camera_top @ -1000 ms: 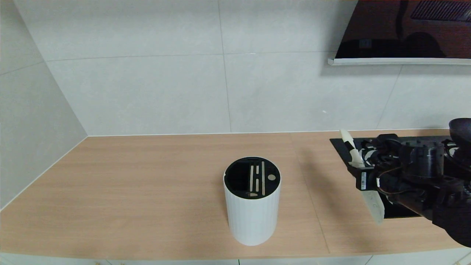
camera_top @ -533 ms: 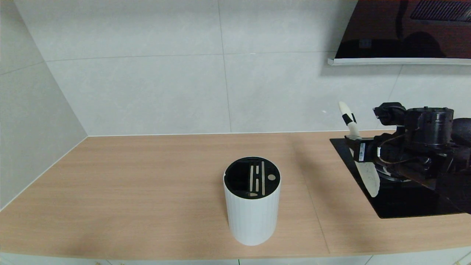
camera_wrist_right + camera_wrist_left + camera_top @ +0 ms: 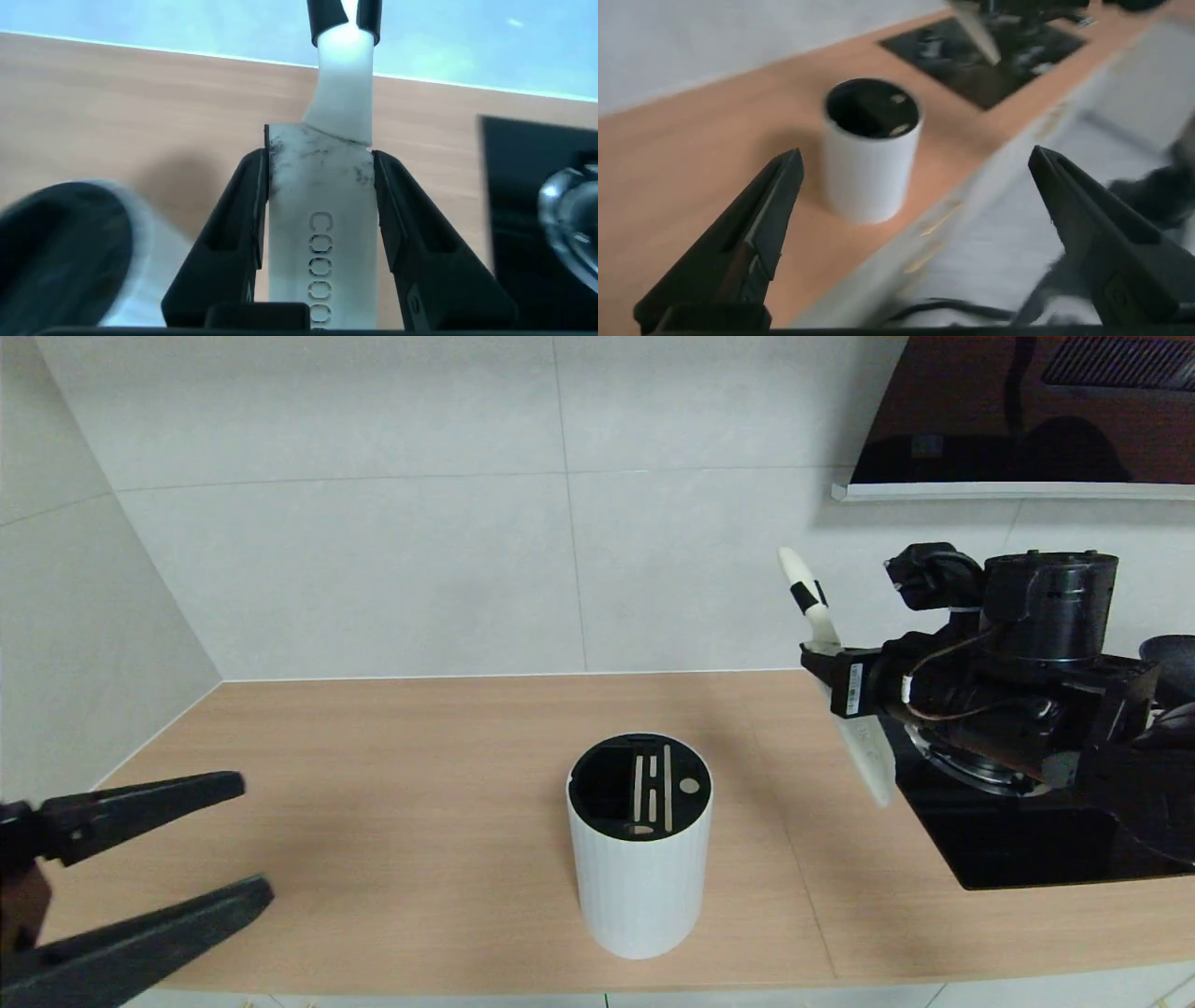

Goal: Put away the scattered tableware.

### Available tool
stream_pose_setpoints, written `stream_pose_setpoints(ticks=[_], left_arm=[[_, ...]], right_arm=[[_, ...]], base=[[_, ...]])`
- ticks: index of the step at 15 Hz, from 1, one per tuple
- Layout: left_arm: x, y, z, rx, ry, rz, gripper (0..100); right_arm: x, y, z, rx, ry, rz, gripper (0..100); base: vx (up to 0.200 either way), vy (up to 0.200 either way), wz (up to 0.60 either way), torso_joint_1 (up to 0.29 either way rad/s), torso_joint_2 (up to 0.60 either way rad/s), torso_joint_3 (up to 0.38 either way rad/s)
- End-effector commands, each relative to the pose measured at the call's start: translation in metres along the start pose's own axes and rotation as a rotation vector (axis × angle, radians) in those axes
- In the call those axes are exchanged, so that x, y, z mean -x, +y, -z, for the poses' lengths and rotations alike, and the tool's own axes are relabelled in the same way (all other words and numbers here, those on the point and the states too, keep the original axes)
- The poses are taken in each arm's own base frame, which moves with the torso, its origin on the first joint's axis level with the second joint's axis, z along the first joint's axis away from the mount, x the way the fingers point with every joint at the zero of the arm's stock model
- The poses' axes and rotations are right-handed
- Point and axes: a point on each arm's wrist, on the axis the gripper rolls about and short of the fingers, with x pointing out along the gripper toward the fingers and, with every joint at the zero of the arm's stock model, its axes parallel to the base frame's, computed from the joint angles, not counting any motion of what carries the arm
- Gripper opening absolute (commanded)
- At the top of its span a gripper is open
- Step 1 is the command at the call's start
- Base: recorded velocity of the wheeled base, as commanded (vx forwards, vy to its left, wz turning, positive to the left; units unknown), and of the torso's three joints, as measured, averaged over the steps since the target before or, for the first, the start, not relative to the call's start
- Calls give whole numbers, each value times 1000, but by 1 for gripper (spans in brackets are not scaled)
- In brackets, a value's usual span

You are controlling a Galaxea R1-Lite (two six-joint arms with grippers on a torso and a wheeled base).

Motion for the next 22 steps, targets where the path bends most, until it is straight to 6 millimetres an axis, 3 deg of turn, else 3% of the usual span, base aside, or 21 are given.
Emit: stream_pose_setpoints(ticks=[1,7,10,11,13,17,22], left_arm=[[-49,17,2,155,83,83,100],[-77,2,-6,380,31,215,100],[-102,7,-6,457,-7,200,100],[-123,10,0,477,-30,137,100],[-144,9,9,487,-42,81,100],[-154,0,11,536,-58,124,100],[-161,-11,3,516,-76,175,100]], right_arm=[[15,31,1,16,-3,-100,0],[42,75,6,-4,8,-259,0],[42,76,6,-13,8,-266,0],[45,79,5,-14,4,-281,0],[44,81,8,-20,14,-284,0],[44,82,14,-14,31,-291,0],[54,99,12,-12,23,-355,0]], base=[[0,0,0,0,0,0],[0,0,0,0,0,0],[0,0,0,0,0,0],[0,0,0,0,0,0],[0,0,0,0,0,0],[0,0,0,0,0,0],[0,0,0,0,0,0]])
